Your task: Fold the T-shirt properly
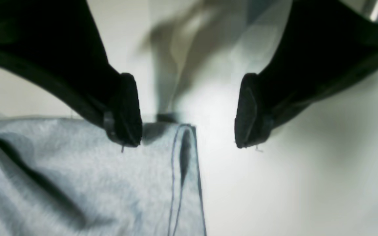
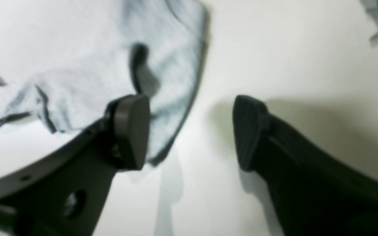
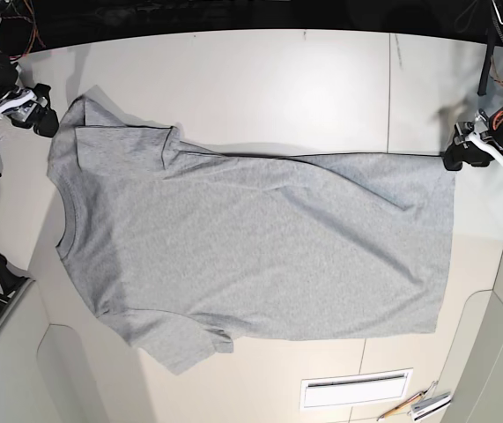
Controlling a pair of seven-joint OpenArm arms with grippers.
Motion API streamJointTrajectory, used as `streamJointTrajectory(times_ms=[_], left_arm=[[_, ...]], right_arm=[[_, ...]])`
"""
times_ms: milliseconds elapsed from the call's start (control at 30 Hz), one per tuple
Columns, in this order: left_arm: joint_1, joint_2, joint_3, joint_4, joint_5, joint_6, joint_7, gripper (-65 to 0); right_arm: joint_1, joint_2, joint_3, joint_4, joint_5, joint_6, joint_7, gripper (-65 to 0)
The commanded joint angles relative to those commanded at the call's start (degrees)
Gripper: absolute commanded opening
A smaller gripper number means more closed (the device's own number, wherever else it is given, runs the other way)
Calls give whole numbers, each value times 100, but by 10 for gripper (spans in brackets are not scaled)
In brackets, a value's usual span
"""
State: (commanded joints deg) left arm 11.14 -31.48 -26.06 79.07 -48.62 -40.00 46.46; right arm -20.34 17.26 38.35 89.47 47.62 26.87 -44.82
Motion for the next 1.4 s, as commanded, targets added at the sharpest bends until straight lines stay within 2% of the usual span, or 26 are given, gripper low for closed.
streamJointTrajectory(times_ms=[200, 333, 433, 600, 700, 767, 800, 833, 900, 933, 967, 1033, 1167, 1233, 1400], left_arm=[[-57, 168, 0, -459, 39, 0, -280, -175], [-177, 184, 2, -844, 90, 0, -341, -175], [-170, 214, 90, -846, 92, 0, -299, -175], [-160, 210, 713, -837, 94, 0, -74, -175], [-160, 210, 1051, -831, 140, 0, -79, -176], [-160, 208, 1062, -824, 208, 0, -79, -185], [-160, 208, 1062, -817, 273, 0, -76, -234], [-160, 210, 1064, -817, 310, 0, -76, -320], [-160, 208, 1064, -817, 304, 0, -74, -539], [-160, 208, 1064, -817, 302, 0, -74, -620], [-160, 203, 1064, -817, 299, 0, -74, -650], [-160, 184, 1062, -804, 275, 0, 4, -650], [-142, 175, 1062, -380, -57, 0, 717, -650], [-94, 175, 1062, -44, -221, 0, 933, -650], [339, 177, 1062, 791, -304, 0, 1043, -650]], right_arm=[[39, -140, -26, -374, 229, 223, 0, -257], [243, -302, -107, -538, 234, 234, -2, -257], [382, -393, -444, -566, 210, 238, 0, -257], [446, -404, -1202, -566, 96, 234, 33, -257], [474, -466, -1314, -564, 55, 232, 114, -258], [474, -511, -1314, -564, -33, 232, 133, -266], [472, -507, -1314, -564, -31, 232, 133, -304], [474, -503, -1309, -564, -55, 232, 133, -365], [474, -505, -1309, -564, -70, 236, 151, -539], [474, -503, -1309, -564, -70, 254, 164, -621], [474, -501, -1303, -562, -72, 291, 170, -650], [474, -498, -1196, -551, -68, 590, 160, -650], [448, -468, -798, -424, -24, 601, 72, -650], [422, -380, -647, -385, 111, 667, -55, -650], [105, 24, -573, -365, 299, 682, -90, -650]])
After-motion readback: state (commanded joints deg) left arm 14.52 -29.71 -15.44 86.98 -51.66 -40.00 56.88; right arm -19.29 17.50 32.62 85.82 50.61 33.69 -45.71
